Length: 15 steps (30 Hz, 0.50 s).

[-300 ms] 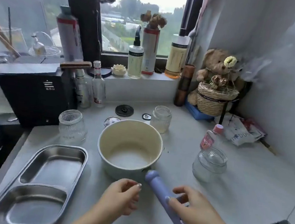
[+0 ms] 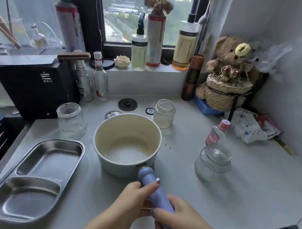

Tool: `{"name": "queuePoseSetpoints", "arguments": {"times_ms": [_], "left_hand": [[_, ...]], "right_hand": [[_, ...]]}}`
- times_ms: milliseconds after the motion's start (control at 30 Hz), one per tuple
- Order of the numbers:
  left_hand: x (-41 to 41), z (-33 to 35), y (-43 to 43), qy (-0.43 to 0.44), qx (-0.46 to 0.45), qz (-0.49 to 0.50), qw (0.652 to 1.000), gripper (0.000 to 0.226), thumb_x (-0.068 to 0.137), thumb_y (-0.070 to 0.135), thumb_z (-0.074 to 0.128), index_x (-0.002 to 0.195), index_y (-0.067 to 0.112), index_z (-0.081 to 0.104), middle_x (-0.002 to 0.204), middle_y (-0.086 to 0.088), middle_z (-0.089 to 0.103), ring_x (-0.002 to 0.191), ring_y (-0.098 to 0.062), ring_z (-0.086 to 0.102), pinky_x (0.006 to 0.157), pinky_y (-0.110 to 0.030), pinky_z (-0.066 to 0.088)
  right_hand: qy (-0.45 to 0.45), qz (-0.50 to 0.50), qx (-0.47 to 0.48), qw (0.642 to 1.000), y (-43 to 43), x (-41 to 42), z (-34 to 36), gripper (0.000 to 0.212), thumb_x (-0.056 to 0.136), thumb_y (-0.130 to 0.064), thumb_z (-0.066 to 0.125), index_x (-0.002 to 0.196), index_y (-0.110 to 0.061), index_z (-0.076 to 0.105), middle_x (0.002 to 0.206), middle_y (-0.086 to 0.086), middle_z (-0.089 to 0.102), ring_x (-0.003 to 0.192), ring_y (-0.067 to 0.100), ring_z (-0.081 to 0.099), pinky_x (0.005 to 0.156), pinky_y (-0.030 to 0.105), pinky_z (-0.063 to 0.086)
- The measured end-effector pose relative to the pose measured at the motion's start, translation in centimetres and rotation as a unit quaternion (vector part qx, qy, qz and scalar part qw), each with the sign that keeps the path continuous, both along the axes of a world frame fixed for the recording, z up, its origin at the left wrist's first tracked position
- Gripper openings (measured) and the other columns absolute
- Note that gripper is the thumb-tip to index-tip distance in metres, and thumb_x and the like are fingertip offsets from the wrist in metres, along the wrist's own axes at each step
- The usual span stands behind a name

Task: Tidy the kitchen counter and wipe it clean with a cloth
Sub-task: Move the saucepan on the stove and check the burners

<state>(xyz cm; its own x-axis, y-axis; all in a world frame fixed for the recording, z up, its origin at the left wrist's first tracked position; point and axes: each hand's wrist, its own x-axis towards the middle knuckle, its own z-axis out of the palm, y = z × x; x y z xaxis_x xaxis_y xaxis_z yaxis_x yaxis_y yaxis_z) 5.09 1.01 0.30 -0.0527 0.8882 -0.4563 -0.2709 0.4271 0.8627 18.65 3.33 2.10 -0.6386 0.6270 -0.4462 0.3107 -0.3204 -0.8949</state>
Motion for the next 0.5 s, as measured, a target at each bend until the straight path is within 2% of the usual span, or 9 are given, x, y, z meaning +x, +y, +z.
{"name": "queuePoseSetpoints", "arguments": {"times_ms": [100,200,267,367,433,500], "left_hand": [[0.9,0.0,-0.8,0.005,0.023,0.051,0.998,0.033,0.068,0.019,0.075,0.076,0.004,0.047,0.051,-0.001,0.053,0.046,-0.014,0.055,0.043,-0.023,0.042],[2.2,-0.1,-2.3,0.007,0.065,0.03,0.997,0.035,0.054,0.019,0.071,0.072,0.002,0.047,0.043,0.003,0.051,0.041,-0.008,0.051,0.038,-0.018,0.039],[3.9,0.5,-3.4,-0.003,0.095,-0.003,0.995,0.036,0.052,0.018,0.071,0.077,-0.001,0.052,0.048,-0.002,0.062,0.048,-0.01,0.06,0.041,-0.018,0.045],[7.3,2.1,-5.3,-0.015,0.138,-0.06,0.989,0.042,0.057,0.025,0.079,0.081,-0.001,0.057,0.054,-0.005,0.068,0.054,-0.011,0.065,0.045,-0.017,0.047],[10.0,3.2,-6.7,-0.01,0.161,-0.116,0.98,0.042,0.058,0.031,0.08,0.079,0.003,0.058,0.052,-0.001,0.067,0.052,-0.007,0.063,0.044,-0.015,0.045],[12.9,3.6,-8.3,-0.017,0.178,-0.185,0.966,0.036,0.058,0.027,0.076,0.078,0.004,0.058,0.049,0.001,0.065,0.049,-0.003,0.06,0.043,-0.013,0.042]], "right_hand": [[0.015,-0.028,0.012,0.999,-1.6,0.2,0.7,0.01,0.072,-0.017,0.053,0.076,-0.007,0.053,0.051,0.002,0.055,0.039,0.012,0.055,0.039,0.019,0.043],[0.023,-0.067,0.029,0.997,-4.2,1.9,1.7,0.008,0.072,-0.018,0.055,0.078,-0.015,0.059,0.052,-0.003,0.057,0.041,0.009,0.056,0.042,0.018,0.044],[0.028,-0.108,0.04,0.993,-6.5,3.8,2.5,0.005,0.072,-0.016,0.056,0.07,-0.02,0.058,0.051,-0.004,0.058,0.04,0.008,0.056,0.042,0.018,0.044],[0.042,-0.194,0.048,0.979,-10.5,6.9,4.0,0.011,0.075,-0.016,0.058,0.069,-0.025,0.059,0.052,-0.002,0.06,0.04,0.009,0.056,0.04,0.02,0.045],[0.046,-0.255,0.061,0.964,-13.4,9.0,5.0,0.012,0.075,-0.018,0.06,0.071,-0.029,0.063,0.053,-0.002,0.06,0.044,0.011,0.057,0.045,0.021,0.046],[0.024,-0.308,0.062,0.949,-16.4,11.4,5.6,0.005,0.073,-0.023,0.063,0.077,-0.022,0.065,0.056,0.0,0.06,0.052,0.015,0.058,0.054,0.026,0.047]]}}
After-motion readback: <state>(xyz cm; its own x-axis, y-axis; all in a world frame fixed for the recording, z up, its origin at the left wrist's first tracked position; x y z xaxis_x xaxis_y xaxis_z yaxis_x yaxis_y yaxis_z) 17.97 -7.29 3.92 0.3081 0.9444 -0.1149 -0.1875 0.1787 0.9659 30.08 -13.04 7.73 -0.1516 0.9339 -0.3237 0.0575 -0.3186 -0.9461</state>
